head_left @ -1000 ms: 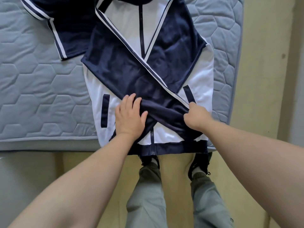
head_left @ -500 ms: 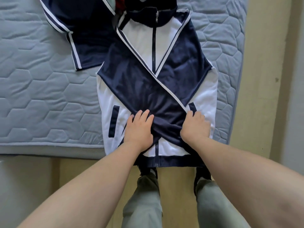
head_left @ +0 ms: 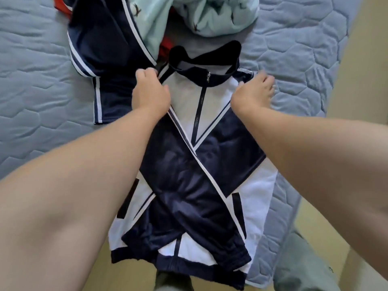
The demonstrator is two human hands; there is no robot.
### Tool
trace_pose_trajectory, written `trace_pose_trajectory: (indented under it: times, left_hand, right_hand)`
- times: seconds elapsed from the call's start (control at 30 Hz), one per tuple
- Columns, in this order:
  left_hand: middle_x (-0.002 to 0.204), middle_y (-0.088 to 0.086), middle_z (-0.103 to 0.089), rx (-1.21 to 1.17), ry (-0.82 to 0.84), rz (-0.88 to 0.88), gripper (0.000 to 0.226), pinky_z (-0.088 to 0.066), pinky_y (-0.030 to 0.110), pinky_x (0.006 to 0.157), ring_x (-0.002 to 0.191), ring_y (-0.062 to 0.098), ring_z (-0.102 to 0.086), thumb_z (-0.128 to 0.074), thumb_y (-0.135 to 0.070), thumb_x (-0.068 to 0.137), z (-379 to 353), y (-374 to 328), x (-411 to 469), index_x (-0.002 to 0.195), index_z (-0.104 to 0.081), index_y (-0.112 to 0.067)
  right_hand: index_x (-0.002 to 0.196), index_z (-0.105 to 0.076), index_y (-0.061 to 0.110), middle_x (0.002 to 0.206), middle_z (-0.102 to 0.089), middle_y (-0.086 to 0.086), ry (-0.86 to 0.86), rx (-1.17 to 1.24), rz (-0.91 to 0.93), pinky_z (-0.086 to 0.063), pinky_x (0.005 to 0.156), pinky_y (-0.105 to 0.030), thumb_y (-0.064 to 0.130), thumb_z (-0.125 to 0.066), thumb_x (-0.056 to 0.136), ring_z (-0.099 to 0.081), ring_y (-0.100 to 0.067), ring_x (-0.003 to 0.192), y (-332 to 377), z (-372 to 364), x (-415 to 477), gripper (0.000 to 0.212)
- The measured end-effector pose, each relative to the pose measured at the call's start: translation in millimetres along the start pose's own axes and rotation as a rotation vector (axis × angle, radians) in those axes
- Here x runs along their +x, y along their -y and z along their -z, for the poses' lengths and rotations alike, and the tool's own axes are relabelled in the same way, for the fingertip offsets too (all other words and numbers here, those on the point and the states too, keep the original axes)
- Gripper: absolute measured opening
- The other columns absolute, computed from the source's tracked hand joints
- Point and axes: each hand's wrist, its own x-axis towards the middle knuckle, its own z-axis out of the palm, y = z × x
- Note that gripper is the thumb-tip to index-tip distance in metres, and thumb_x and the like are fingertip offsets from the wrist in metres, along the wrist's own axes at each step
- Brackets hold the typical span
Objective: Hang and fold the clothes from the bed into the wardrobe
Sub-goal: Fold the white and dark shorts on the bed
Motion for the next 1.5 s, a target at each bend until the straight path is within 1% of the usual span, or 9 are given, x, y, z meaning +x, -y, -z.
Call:
trace_pose_trajectory:
  times: [0.2,0.37,0.47,0.67,0.77,0.97,1.2,1.37,1.5]
  left_hand:
    - [0.133,0.016,-0.052,0.086,0.020,0.212,0.038,-0.044,0.044,0.095,0.122,0.039,-0.052,-0.057,-0.031,0.096,-13.9,-12.3,28.7,0.128,-0.051,-0.010]
    - [0.119,0.016,-0.063,0.142,-0.075,0.254,0.021,-0.039,0.032,0.077,0.112,0.036,-0.058,-0.052,-0.017,0.096,-2.2,-8.3,49.7,0.112,-0.067,-0.014]
    - [0.124,0.013,-0.064,0.052,-0.106,0.337,0.029,-0.043,0.028,0.081,0.114,0.030,-0.059,-0.061,-0.008,0.091,10.8,-7.8,61.4,0.119,-0.066,-0.013]
    - [0.126,0.005,-0.064,-0.084,0.003,0.241,0.061,-0.050,0.028,0.088,0.116,0.024,-0.060,-0.082,-0.001,0.071,24.1,-7.7,48.7,0.125,-0.065,-0.023]
    - [0.117,0.005,-0.069,-0.097,0.013,0.165,0.050,-0.050,0.031,0.093,0.113,0.026,-0.061,-0.067,-0.004,0.073,28.6,-1.3,34.5,0.119,-0.069,-0.026]
    - [0.071,0.001,-0.065,-0.126,0.085,0.060,0.011,-0.040,0.025,0.064,0.079,0.021,-0.062,-0.066,-0.031,0.077,43.2,26.4,0.1,0.075,-0.066,-0.020]
    - [0.106,0.010,-0.063,0.182,0.208,-0.244,0.014,-0.046,0.035,0.082,0.100,0.034,-0.059,-0.064,-0.023,0.085,34.2,99.5,-77.3,0.089,-0.074,-0.015]
    - [0.112,0.010,-0.053,0.182,0.226,-0.301,0.026,-0.046,0.043,0.094,0.105,0.030,-0.053,-0.068,-0.034,0.081,22.8,138.1,-112.1,0.094,-0.065,-0.012]
    - [0.104,0.004,-0.050,0.105,0.248,-0.325,0.034,-0.044,0.037,0.085,0.096,0.024,-0.051,-0.068,-0.049,0.079,21.8,153.2,-134.9,0.085,-0.059,-0.017]
  right_hand:
    - [0.138,-0.040,0.012,0.146,-0.042,-0.009,0.163,0.064,-0.193,-0.033,0.104,-0.041,0.034,-0.047,0.099,-0.039,-0.030,0.133,14.5,-7.1,56.1,0.045]
    - [0.115,-0.061,0.010,0.122,-0.063,-0.009,0.265,0.036,-0.051,-0.047,0.079,-0.032,0.012,-0.055,0.089,-0.060,-0.029,0.112,12.8,8.1,76.4,0.026]
    - [0.121,-0.057,0.009,0.123,-0.060,-0.007,0.267,0.119,-0.040,-0.048,0.088,-0.032,0.007,-0.053,0.090,-0.059,-0.027,0.111,10.8,15.4,78.3,0.032]
    - [0.107,-0.061,0.026,0.092,-0.057,0.006,0.223,0.235,0.099,-0.030,0.050,-0.020,0.007,-0.044,0.082,-0.050,-0.018,0.081,-3.6,24.2,45.0,0.036]
    - [0.107,-0.063,0.024,0.097,-0.060,0.004,0.218,0.257,0.179,-0.034,0.060,-0.020,0.011,-0.048,0.084,-0.052,-0.017,0.085,-11.5,26.1,25.7,0.030]
    - [0.108,-0.063,0.021,0.103,-0.066,-0.007,0.185,0.084,0.417,-0.036,0.072,-0.028,0.022,-0.056,0.088,-0.058,-0.028,0.098,-41.7,37.9,-23.0,0.022]
    - [0.121,-0.059,0.025,0.114,-0.055,-0.006,0.286,-0.165,0.483,-0.041,0.085,-0.038,0.008,-0.042,0.086,-0.051,-0.030,0.110,-106.5,27.8,-115.3,0.042]
    - [0.125,-0.055,0.020,0.105,-0.045,-0.001,0.330,-0.168,0.511,-0.047,0.086,-0.042,0.012,-0.043,0.090,-0.049,-0.028,0.109,-130.1,16.7,-151.6,0.037]
    - [0.116,-0.056,0.012,0.101,-0.051,-0.006,0.314,-0.138,0.620,-0.044,0.082,-0.040,0.016,-0.045,0.090,-0.049,-0.030,0.105,-142.7,23.9,-168.4,0.028]
